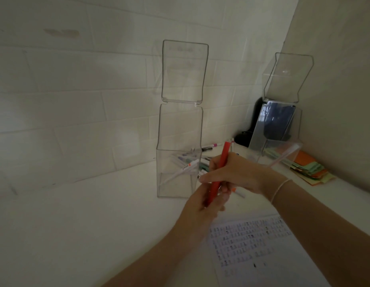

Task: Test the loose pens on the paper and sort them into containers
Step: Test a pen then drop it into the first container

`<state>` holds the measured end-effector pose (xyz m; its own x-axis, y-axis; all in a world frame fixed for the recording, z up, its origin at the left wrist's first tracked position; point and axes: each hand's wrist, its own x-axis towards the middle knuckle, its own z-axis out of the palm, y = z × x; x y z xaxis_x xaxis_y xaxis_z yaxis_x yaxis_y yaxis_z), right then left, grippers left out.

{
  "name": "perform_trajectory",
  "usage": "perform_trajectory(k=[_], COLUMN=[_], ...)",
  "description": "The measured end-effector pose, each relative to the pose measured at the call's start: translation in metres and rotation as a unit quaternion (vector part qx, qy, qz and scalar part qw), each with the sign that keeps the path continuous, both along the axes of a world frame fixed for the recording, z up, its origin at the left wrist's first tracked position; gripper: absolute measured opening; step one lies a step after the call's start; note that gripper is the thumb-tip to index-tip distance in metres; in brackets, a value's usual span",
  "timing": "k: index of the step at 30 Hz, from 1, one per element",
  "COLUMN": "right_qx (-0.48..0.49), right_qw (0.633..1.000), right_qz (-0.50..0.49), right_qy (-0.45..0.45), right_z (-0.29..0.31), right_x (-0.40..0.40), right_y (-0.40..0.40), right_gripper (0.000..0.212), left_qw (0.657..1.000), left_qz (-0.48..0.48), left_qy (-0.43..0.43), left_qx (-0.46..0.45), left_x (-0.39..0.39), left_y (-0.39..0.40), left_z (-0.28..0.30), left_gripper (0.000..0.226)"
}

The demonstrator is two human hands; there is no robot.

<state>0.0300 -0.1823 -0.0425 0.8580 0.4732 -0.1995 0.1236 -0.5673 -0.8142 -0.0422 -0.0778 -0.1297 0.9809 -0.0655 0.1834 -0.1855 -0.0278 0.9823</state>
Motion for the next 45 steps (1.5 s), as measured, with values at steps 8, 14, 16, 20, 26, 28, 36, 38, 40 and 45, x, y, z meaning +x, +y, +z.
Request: perform_trajectory(k=[8,14,16,20,26,28,36,38,40,45], right_qx=[0.065,0.157,0.266,0.407,0.264,0.249,0.178,0.137,0.114,0.105], right_qw=[0.996,0.984,0.953,0.888,0.935,0.938,0.935,0.934,0.931,0.931], right_qz=[0.032,-0.065,-0.134,-0.216,-0.234,-0.242,-0.3,-0.311,-0.314,-0.304], right_qy=[0.055,0.062,0.047,0.012,-0.031,-0.003,-0.057,-0.108,-0.146,-0.171], right_z=[0.001,0.028,0.035,0.039,-0.013,-0.034,-0.078,-0.085,-0.09,-0.092], right_x=[-0.004,0.001,0.0,-0.023,-0.087,-0.099,-0.108,-0.109,-0.109,-0.111], right_y=[-0.005,-0.031,-0.036,-0.046,-0.054,-0.054,-0.049,-0.047,-0.046,-0.047], right_gripper=[0.026,0.026,0.025,0.012,0.022,0.023,0.024,0.022,0.02,0.022], left_qw=[0.999,0.999,0.998,0.983,0.934,0.922,0.886,0.873,0.857,0.832], left_qz=[0.029,0.04,0.054,0.1,0.075,0.054,0.043,0.049,0.059,0.067], left_qy=[-0.029,-0.02,-0.008,-0.002,-0.032,-0.042,-0.087,-0.108,-0.137,-0.174], left_qx=[0.02,-0.014,-0.005,0.157,0.347,0.381,0.454,0.473,0.493,0.523], left_x=[-0.003,-0.002,0.0,0.004,0.0,-0.001,-0.002,-0.002,-0.002,-0.003], left_y=[0.001,0.0,0.0,0.001,-0.003,-0.003,-0.007,-0.008,-0.008,-0.008], left_z=[0.003,0.0,0.0,-0.007,-0.012,-0.013,-0.018,-0.019,-0.022,-0.026], left_gripper=[0.044,0.039,0.035,0.027,0.02,0.02,0.021,0.021,0.018,0.022])
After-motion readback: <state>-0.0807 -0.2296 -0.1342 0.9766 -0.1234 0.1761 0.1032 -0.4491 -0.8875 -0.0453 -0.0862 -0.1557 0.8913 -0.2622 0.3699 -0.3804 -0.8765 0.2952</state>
